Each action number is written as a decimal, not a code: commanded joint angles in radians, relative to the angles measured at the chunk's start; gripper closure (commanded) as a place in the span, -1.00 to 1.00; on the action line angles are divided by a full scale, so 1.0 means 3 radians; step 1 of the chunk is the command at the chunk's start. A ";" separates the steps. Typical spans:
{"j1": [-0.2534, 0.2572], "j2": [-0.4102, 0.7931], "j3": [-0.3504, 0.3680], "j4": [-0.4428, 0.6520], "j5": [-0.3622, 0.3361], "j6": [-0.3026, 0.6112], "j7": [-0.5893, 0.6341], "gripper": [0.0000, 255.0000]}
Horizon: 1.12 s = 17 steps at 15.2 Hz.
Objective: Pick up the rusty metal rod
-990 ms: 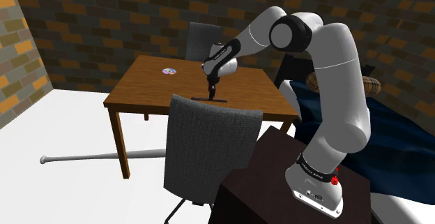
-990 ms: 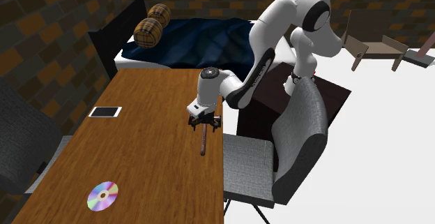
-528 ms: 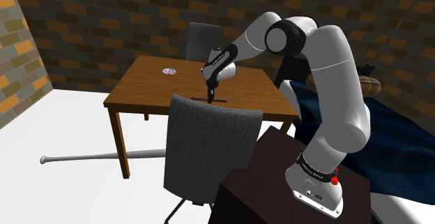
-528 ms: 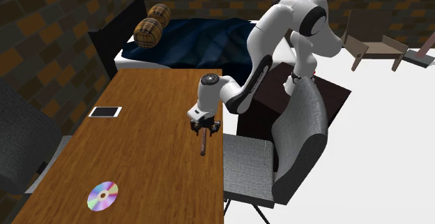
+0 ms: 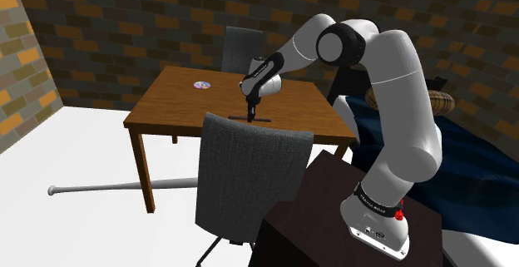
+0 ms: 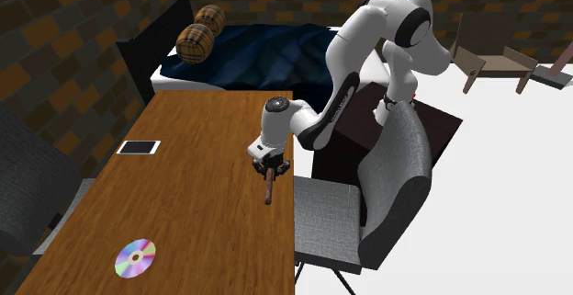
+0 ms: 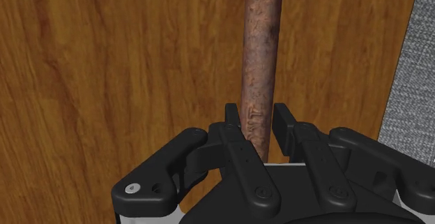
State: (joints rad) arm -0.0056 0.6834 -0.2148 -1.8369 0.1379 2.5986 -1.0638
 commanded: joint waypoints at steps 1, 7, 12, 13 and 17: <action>-0.0010 0.0018 -0.0004 0.0020 0.0000 0.0001 -0.0005 1.00; 0.0027 -0.0193 -0.0051 -0.0022 -0.0046 -0.0168 0.0015 1.00; 0.0056 -0.0359 -0.0089 -0.0037 -0.0086 -0.0318 0.0034 1.00; 0.0061 -0.0391 -0.0096 -0.0038 -0.0095 -0.0348 0.0037 1.00; 0.0078 -0.0490 -0.0118 -0.0036 -0.0122 -0.0448 0.0050 1.00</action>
State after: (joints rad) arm 0.0164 0.5423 -0.2490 -1.8479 0.1031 2.4704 -1.0501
